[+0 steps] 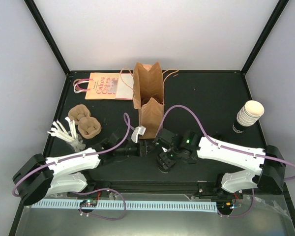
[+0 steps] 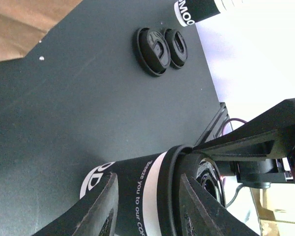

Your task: Pack the takeout coffee

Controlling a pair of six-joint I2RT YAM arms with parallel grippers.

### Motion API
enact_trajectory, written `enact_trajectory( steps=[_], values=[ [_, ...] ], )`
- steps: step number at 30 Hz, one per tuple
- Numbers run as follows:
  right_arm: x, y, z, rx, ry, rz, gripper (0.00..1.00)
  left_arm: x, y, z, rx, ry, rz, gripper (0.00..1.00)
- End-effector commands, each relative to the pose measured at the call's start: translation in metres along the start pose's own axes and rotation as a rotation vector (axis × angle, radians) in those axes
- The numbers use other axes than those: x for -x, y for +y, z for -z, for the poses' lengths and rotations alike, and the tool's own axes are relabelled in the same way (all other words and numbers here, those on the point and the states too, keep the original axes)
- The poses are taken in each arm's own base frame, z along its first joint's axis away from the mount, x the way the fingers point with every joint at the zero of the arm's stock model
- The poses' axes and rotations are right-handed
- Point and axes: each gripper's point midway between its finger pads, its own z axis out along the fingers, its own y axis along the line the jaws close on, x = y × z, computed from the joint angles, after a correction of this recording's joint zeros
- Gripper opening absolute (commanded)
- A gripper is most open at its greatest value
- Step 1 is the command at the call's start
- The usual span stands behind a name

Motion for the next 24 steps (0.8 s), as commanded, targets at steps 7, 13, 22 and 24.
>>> enact_trajectory(
  steps=[7,13,22,24],
  values=[
    [-0.059,-0.006,-0.030,-0.099,0.257,0.024,0.71,-0.023,-0.009,0.004,-0.069,0.048,0.046,0.35],
    [-0.064,-0.007,-0.035,-0.119,0.288,0.031,0.71,-0.032,-0.006,0.004,-0.068,0.067,0.063,0.35],
    [-0.071,-0.008,-0.037,-0.127,0.328,0.037,0.71,-0.039,-0.001,0.004,-0.064,0.078,0.074,0.34],
    [-0.072,-0.008,-0.038,-0.127,0.336,0.035,0.70,-0.040,0.000,0.003,-0.061,0.080,0.075,0.34]
  ],
)
